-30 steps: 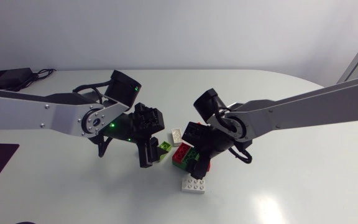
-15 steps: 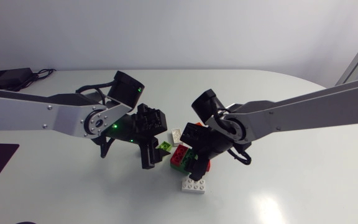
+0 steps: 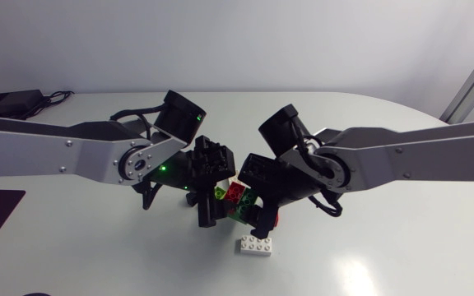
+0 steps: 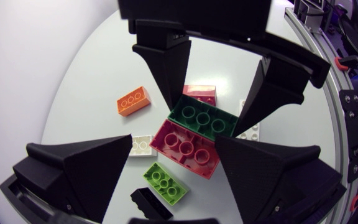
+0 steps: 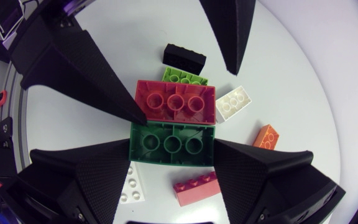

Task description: Disassemble duplo

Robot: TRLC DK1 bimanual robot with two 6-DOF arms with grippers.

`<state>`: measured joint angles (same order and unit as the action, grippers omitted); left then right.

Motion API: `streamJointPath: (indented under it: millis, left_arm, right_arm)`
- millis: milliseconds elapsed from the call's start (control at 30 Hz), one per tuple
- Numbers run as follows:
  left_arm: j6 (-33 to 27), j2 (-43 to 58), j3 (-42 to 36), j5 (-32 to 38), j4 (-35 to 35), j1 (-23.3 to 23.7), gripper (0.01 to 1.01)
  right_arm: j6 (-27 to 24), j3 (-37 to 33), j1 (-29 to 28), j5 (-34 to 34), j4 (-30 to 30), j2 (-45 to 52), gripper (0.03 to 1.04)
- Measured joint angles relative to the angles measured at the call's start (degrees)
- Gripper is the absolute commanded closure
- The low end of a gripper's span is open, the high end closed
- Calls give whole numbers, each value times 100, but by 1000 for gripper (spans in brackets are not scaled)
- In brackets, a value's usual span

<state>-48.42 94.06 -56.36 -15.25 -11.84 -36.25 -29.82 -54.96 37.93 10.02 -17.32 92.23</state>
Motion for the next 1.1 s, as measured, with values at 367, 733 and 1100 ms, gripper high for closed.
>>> streamJointPath:
  millis: [367, 733, 1100]
  left_arm:
    - [2, 46, 372, 0, 551, -15, 108]
    - [-2, 155, 782, 225, 586, -20, 108]
    - [68, 0, 562, 564, 407, -13, 108]
  right_arm:
    - [2, -11, -188, 402, -341, -57, 805]
    - [22, -181, -238, 603, -332, -70, 805]
    - [-157, 227, -1567, 317, -129, -369, 800]
